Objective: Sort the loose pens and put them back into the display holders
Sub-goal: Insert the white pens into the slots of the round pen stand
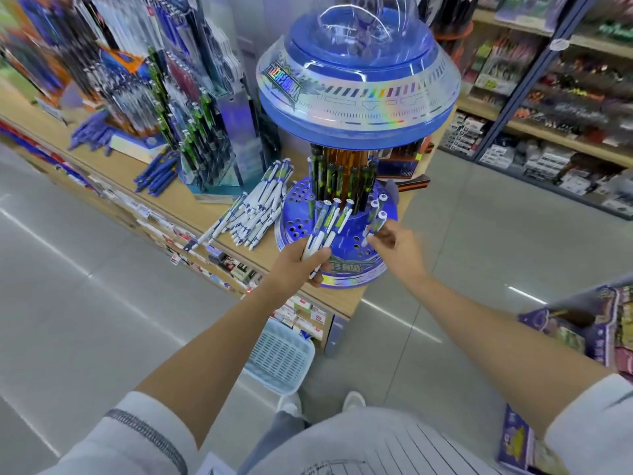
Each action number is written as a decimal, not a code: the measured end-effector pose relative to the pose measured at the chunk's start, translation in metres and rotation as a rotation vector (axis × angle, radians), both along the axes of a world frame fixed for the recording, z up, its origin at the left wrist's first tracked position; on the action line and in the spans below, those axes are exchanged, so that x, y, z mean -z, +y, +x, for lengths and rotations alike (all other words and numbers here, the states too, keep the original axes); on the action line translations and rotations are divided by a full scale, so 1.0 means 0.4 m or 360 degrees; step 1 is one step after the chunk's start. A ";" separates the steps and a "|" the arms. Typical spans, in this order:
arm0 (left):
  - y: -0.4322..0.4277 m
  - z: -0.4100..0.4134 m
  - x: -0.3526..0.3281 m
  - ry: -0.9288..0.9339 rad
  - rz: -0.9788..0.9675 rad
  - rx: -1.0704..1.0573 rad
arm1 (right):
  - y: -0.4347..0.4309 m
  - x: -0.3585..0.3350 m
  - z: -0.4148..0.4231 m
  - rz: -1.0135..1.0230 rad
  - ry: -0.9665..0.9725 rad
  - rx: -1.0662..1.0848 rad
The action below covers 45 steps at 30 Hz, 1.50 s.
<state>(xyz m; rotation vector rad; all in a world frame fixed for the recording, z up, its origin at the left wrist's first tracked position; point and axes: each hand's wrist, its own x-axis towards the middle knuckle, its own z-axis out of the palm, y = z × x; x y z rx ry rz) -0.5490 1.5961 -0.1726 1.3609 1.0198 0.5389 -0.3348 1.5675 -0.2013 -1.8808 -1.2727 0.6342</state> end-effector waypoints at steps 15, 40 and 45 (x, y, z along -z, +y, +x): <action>0.003 -0.013 -0.001 -0.0037 0.0022 0.0221 | -0.055 -0.050 -0.069 0.0125 0.0397 0.0051; 0.092 -0.077 -0.009 -0.0012 -0.0091 0.0446 | -0.024 -0.087 -0.162 0.0106 -0.0093 0.0786; 0.101 -0.077 -0.005 -0.0015 -0.0122 0.0474 | -0.016 -0.080 -0.175 0.0103 -0.0153 0.0871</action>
